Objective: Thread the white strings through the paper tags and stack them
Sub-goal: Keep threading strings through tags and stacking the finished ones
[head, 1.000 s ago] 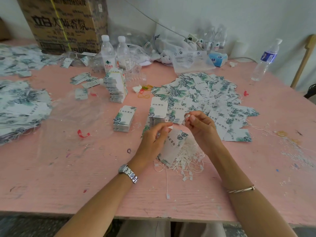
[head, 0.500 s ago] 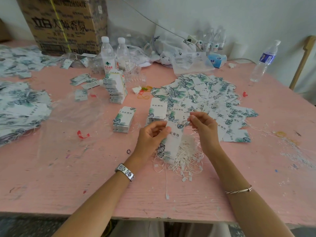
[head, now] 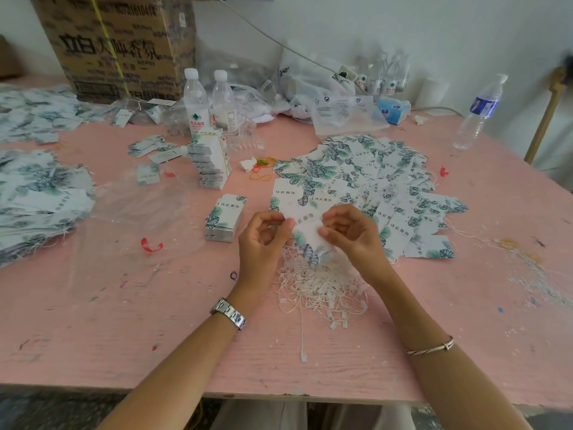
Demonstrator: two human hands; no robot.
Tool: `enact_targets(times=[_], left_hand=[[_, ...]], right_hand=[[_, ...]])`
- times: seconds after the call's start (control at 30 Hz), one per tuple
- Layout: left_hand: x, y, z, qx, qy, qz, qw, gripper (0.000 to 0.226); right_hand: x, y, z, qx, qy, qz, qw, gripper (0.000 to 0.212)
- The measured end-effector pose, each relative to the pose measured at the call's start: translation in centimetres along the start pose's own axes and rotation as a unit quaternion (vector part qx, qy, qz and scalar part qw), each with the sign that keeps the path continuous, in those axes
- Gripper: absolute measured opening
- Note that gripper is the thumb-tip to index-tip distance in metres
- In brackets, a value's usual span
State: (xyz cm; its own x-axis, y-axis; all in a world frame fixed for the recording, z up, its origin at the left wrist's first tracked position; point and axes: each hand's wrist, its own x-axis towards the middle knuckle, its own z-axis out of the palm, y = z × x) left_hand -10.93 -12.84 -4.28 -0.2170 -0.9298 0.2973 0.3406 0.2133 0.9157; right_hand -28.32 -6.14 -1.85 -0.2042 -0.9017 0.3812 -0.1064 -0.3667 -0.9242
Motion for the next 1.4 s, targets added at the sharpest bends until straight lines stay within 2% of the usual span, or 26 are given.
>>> enact_targets(times=[0.07,0.17,0.23,0.3,0.47,0.6,0.7,0.8,0.87,0.93,1.0,1.03,1.1,1.17,1.27,1.4], left_hand=[[0.0,0.0,0.0,0.010,-0.006,0.008,1.000,0.010],[-0.1,0.0,-0.1,0.034,-0.009,0.009,0.999,0.007],[-0.2,0.0,-0.1,0.043,-0.013,0.009,0.999,0.006],[-0.2,0.0,0.0,0.052,-0.020,0.016,0.998,0.005],[-0.3,-0.2,0.0,0.098,-0.043,0.035,0.994,0.007],[-0.4,-0.5,0.0,0.117,-0.070,0.040,0.990,0.005],[-0.3,-0.7,0.0,0.132,-0.073,0.046,0.987,0.006],[-0.4,-0.7,0.0,0.131,-0.067,0.048,0.988,0.007],[-0.4,-0.6,0.0,0.134,-0.064,0.050,0.988,0.015],[-0.5,-0.5,0.1,0.144,-0.070,0.048,0.986,0.016],[-0.5,-0.6,0.1,0.151,-0.076,0.044,0.985,0.008],[-0.6,-0.6,0.2,0.154,-0.078,0.043,0.984,0.006],[-0.6,-0.6,0.2,0.160,-0.081,0.041,0.983,0.006],[-0.6,-0.5,0.2,0.167,-0.087,0.043,0.981,0.005],[-0.7,-0.5,0.1,0.179,-0.089,0.044,0.979,0.008],[-0.7,-0.6,0.1,0.184,-0.092,0.045,0.978,0.011]], right_hand=[[0.1,-0.1,-0.7,0.015,0.050,-0.024,0.998,0.017],[0.4,-0.1,-1.8,-0.010,0.176,-0.050,0.983,0.018],[0.6,0.1,-2.7,-0.097,0.272,-0.057,0.956,0.016],[0.9,0.3,-4.0,-0.211,0.327,-0.054,0.920,0.013],[1.2,1.0,-6.9,-0.415,0.361,0.008,0.835,0.018],[0.9,1.5,-7.0,-0.497,0.339,0.069,0.796,0.026],[0.8,1.6,-6.7,-0.565,0.316,0.126,0.752,0.032],[0.8,1.8,-6.6,-0.593,0.318,0.163,0.721,0.028],[0.9,1.8,-6.5,-0.574,0.330,0.171,0.730,0.025],[1.1,1.5,-6.3,-0.534,0.312,0.132,0.775,0.021],[1.2,1.2,-5.8,-0.517,0.231,0.058,0.822,0.017],[1.1,1.1,-5.4,-0.531,0.170,0.019,0.830,0.016],[0.9,1.2,-4.6,-0.561,0.052,-0.035,0.826,0.014],[0.7,1.3,-3.9,-0.559,-0.016,-0.041,0.828,0.015],[0.5,1.4,-3.5,-0.546,-0.045,-0.031,0.836,0.012],[0.5,1.3,-3.7,-0.531,-0.039,-0.028,0.846,0.007]])
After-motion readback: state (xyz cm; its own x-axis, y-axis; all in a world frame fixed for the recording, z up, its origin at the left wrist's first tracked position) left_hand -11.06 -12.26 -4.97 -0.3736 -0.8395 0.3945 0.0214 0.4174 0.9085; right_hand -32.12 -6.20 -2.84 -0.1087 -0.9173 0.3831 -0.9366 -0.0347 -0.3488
